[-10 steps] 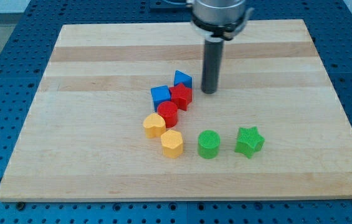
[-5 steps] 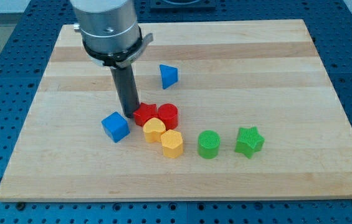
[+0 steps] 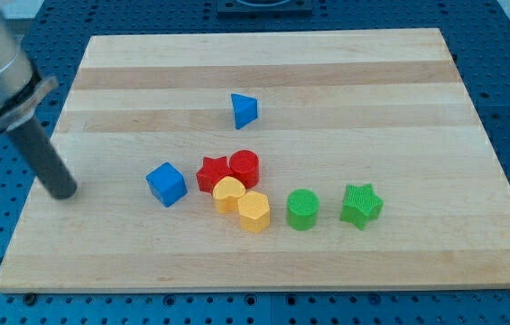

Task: Move blue cube left side of blue triangle

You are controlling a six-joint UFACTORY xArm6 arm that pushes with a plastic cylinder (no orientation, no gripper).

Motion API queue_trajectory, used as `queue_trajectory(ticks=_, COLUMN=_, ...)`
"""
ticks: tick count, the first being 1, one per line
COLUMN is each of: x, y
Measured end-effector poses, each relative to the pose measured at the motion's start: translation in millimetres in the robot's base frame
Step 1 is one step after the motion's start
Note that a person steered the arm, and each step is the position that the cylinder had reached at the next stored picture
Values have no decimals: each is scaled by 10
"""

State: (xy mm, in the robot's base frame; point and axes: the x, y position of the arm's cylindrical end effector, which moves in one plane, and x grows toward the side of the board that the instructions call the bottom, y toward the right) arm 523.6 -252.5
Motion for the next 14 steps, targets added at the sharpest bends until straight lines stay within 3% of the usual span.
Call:
queue_trajectory(ticks=1, x=342, y=309)
queue_trajectory(ticks=3, x=314, y=824)
queue_trajectory(ticks=5, x=-464, y=1190)
queue_trajectory(ticks=6, x=-585, y=1190)
queue_trajectory(ticks=8, x=-137, y=1315)
queue_trajectory(ticks=11, x=-1107, y=1734)
queue_trajectory(ticks=14, x=-1185, y=1820)
